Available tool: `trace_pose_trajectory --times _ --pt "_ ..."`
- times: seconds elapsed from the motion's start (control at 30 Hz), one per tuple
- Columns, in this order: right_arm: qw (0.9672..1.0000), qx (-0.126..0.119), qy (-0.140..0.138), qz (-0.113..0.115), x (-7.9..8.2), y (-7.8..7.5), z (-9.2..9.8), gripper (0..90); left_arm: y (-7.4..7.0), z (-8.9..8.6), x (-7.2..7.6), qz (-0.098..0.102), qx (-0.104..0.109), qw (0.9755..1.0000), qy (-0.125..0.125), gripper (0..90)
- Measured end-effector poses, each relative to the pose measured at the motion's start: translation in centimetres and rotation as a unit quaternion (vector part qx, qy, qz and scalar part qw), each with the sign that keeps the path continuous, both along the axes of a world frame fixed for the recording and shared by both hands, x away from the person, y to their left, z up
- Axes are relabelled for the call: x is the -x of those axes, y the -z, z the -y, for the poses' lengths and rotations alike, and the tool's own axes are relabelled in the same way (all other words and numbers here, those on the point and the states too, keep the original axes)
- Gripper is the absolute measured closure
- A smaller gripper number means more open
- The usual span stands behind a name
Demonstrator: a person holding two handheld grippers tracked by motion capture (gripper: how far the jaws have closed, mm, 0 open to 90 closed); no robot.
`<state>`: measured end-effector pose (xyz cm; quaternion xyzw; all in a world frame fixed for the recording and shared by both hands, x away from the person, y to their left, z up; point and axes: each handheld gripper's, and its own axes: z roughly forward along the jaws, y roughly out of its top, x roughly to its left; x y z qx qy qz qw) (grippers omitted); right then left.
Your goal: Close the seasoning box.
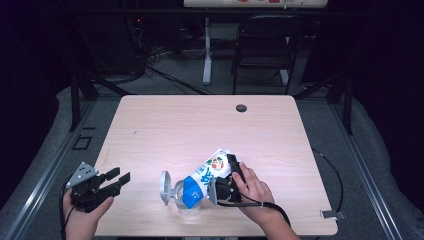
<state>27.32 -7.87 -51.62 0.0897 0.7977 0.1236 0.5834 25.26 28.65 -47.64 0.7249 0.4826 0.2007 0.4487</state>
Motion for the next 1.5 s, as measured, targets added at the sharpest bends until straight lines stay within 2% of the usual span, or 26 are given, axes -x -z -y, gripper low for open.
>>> trace_pose_trajectory --times 0.17,0.2,0.23,0.37,0.4,1.0,1.13,1.5 --pt "0.9999 0.004 -0.004 0.008 -0.05 0.01 -0.08 49.8 0.00 -0.02 0.00 0.000 0.000 1.0000 0.000 53.8" --pt "0.9999 0.012 -0.001 0.009 -0.01 -0.10 -0.13 49.9 -0.01 -0.02 0.00 0.000 0.001 1.0000 0.000 53.9" --pt "0.9999 0.006 -0.004 0.009 -0.06 -0.04 -0.13 49.9 -0.02 -0.03 0.01 0.000 0.001 1.0000 0.000 53.9" --pt "0.9999 0.013 -0.001 0.005 -0.05 -0.17 -0.17 50.2 -0.01 -0.05 0.00 0.000 0.001 1.0000 0.000 53.9" --pt "0.9999 0.007 -0.005 0.007 -0.11 -0.05 -0.15 50.4 -0.01 -0.05 0.00 0.000 0.001 1.0000 0.000 53.9" --pt "0.9995 0.019 -0.009 0.025 0.07 -0.11 -0.36 51.5 0.00 -0.08 -0.01 -0.001 0.001 1.0000 0.001 53.9" --pt "0.9990 0.029 -0.009 0.031 0.14 -0.24 -0.43 51.8 -0.01 -0.07 0.00 -0.001 0.001 1.0000 0.001 53.9" --pt "0.9990 0.026 -0.015 0.035 0.06 -0.21 -0.47 52.6 -0.04 -0.09 0.00 0.000 0.001 1.0000 0.000 53.8"
